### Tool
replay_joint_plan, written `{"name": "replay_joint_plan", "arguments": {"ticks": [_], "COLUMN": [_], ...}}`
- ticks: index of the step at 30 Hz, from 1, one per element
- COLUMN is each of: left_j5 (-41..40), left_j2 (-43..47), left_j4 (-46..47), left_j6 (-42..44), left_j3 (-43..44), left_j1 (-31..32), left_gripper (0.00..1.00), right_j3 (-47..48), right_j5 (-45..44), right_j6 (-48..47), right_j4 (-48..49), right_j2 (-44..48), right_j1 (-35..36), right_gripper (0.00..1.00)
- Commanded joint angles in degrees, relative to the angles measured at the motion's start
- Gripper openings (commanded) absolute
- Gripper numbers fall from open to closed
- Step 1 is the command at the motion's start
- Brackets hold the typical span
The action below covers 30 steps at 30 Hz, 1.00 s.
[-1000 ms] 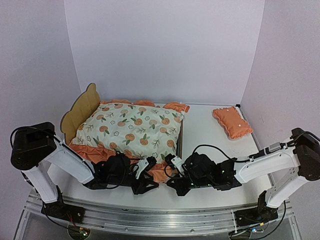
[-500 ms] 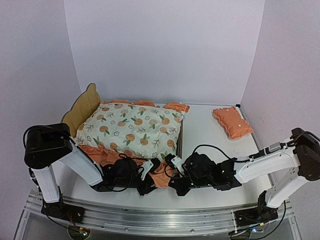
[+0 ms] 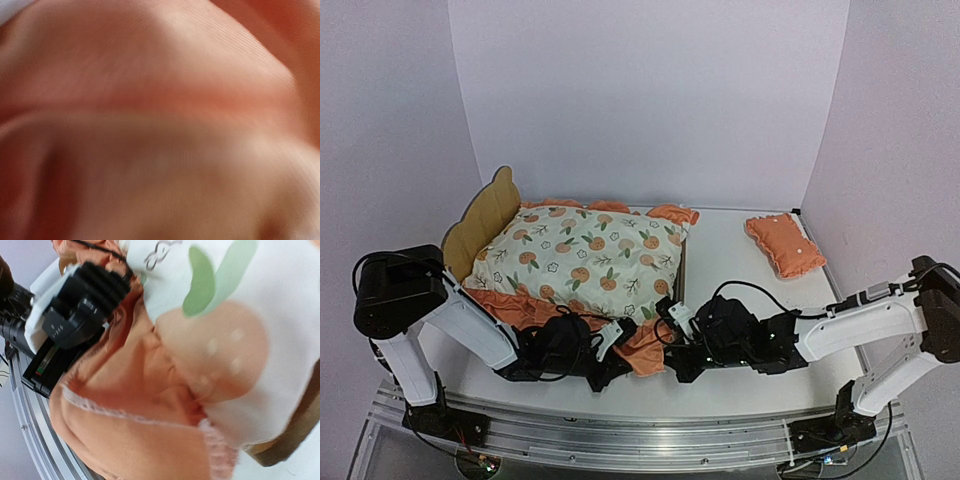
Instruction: Set up the pet bed
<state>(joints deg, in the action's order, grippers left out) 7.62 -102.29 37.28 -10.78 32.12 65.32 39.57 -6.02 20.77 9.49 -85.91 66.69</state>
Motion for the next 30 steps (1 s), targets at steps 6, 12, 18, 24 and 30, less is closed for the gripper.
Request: {"name": "replay_joint_plan", "arguments": {"ticks": [6, 12, 18, 24, 30], "left_j5": [2.66, -0.28, -1.38, -3.71, -5.28], "left_j2": [1.19, 3.04, 5.13, 5.42, 5.48], "left_j4": [-0.65, 0.6, 3.15, 4.42, 6.3], "left_j6": [4.11, 9.14, 7.49, 6.74, 7.7], "left_j3": [-0.15, 1.23, -1.43, -0.86, 0.58], "left_j1": [0.02, 0.0, 0.06, 0.0, 0.05], "left_gripper": [0.07, 0.26, 0.33, 0.37, 0.45], "right_j3": [1.5, 1.48, 2.88, 2.59, 2.77], "right_j5": [2.12, 1.99, 2.5, 2.33, 2.53], "right_j6": [-0.4, -0.17, -0.5, -0.01, -0.65], "right_j4": [-0.17, -0.26, -1.09, -1.49, -1.93], "right_j2": [1.47, 1.4, -0.21, -0.04, 0.44], "right_j1": [-0.58, -0.55, -0.59, -0.57, -0.61], "right_gripper": [0.0, 0.0, 0.0, 0.0, 0.0]}}
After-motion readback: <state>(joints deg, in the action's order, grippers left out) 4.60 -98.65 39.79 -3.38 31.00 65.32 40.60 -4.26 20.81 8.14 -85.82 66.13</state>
